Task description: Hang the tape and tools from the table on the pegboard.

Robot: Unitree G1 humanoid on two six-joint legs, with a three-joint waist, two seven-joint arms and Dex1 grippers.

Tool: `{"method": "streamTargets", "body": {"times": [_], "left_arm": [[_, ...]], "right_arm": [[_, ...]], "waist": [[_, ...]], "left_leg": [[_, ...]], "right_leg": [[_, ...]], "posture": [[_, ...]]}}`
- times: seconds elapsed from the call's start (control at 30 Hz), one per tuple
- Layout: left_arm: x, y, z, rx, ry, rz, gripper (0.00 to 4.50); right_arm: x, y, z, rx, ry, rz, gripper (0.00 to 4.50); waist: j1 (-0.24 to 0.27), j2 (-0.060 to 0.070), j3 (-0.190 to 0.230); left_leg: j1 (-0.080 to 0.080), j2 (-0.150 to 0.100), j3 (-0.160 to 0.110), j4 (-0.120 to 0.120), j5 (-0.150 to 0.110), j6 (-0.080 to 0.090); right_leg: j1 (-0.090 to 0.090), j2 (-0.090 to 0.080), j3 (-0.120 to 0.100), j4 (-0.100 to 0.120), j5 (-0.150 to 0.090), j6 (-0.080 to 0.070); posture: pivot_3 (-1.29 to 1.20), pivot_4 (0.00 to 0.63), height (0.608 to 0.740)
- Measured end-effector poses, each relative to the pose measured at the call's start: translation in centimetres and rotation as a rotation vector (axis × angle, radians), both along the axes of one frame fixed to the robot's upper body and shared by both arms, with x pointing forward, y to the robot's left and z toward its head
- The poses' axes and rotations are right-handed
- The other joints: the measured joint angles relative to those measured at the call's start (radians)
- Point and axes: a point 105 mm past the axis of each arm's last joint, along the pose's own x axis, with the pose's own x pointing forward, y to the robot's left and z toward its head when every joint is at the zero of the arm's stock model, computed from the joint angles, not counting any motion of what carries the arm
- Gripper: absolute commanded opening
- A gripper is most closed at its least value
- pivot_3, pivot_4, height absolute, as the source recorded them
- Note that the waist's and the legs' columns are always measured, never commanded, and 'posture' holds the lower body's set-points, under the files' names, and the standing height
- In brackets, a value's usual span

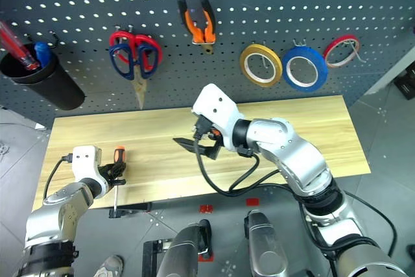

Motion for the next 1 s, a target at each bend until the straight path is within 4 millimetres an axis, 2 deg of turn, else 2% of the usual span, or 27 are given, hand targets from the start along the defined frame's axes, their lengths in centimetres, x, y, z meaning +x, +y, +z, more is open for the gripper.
{"method": "streamTargets", "body": {"times": [0.13, 0.27, 0.37, 0.43, 0.57, 0.7, 0.77, 0.87, 1.0], "left_arm": [[-0.7, -1.0, 6.0, 0.131, -0.218, -0.079, 0.8], [-0.8, -2.2, 11.6, 0.212, -0.408, -0.141, 0.8], [-0.7, -3.3, 14.9, 0.237, -0.508, -0.202, 0.8], [-0.7, -3.2, 17.3, 0.266, -0.573, -0.214, 0.8], [-0.9, -2.9, 23.4, 0.333, -0.75, -0.195, 0.8], [-0.4, -0.9, 28.6, 0.353, -0.9, -0.119, 0.8], [-0.2, 0.3, 30.4, 0.373, -0.959, -0.078, 0.8], [0.7, 1.3, 31.6, 0.387, -1.007, -0.041, 0.8], [2.6, 1.3, 30.2, 0.39, -1.008, -0.04, 0.8]], "right_arm": [[-1.2, -0.3, 1.1, 0.035, -0.026, 0.089, 4.5], [-0.5, -0.9, 1.9, 0.026, -0.057, 0.053, 4.5], [-0.1, -0.8, 3.1, 0.031, -0.082, 0.032, 4.5], [0.4, -1.2, 4.1, 0.045, -0.099, -0.002, 4.5], [1.3, -1.8, 5.4, 0.071, -0.11, -0.058, 4.5], [1.5, -1.4, 6.0, 0.096, -0.11, -0.065, 4.5], [1.8, -1.3, 6.4, 0.121, -0.107, -0.081, 4.5], [2.3, -1.1, 7.4, 0.169, -0.102, -0.106, 4.5], [2.1, -0.7, 8.4, 0.197, -0.105, -0.093, 4.5]], "waist": [[0.009, -0.001, -0.006], [0.011, -0.001, -0.015], [0.011, -0.002, -0.021], [0.011, -0.002, -0.021], [0.011, -0.002, -0.028], [0.01, -0.005, -0.032], [0.008, -0.005, -0.034], [0.006, -0.005, -0.038], [0.0, -0.006, -0.05]], "left_leg": [[0.0, 0.0, -0.002, 0.001, 0.0, 0.0], [-0.001, 0.0, -0.004, 0.002, 0.0, 0.0], [-0.001, 0.0, -0.004, 0.002, 0.002, -0.003], [-0.003, 0.0, -0.005, 0.004, 0.003, -0.003], [-0.005, 0.0, -0.006, 0.007, 0.003, -0.004], [-0.005, 0.0, -0.006, 0.008, 0.003, -0.004], [-0.005, 0.0, -0.005, 0.008, 0.003, -0.004], [-0.005, 0.0, -0.005, 0.008, 0.003, -0.004], [-0.006, -0.001, -0.004, 0.008, 0.003, -0.004]], "right_leg": [[0.0, 0.0, -0.003, 0.001, 0.002, -0.003], [0.001, 0.001, -0.004, 0.001, 0.002, -0.003], [0.001, 0.001, -0.005, 0.001, 0.002, -0.003], [0.0, 0.001, -0.007, 0.002, 0.002, -0.003], [-0.001, 0.002, -0.007, 0.002, 0.002, -0.003], [-0.001, 0.003, -0.008, 0.003, 0.002, -0.003], [-0.001, 0.003, -0.008, 0.003, 0.002, -0.003], [-0.001, 0.003, -0.008, 0.003, 0.002, -0.003], [-0.002, 0.002, -0.008, 0.003, 0.002, -0.003]], "posture": [[-0.29, 0.248, 0.74], [-0.28, 0.24, 0.74], [-0.28, 0.229, 0.74], [-0.28, 0.225, 0.74], [-0.28, 0.215, 0.74], [-0.28, 0.21, 0.74], [-0.29, 0.206, 0.74], [-0.31, 0.2, 0.74], [-0.31, 0.197, 0.74]]}}
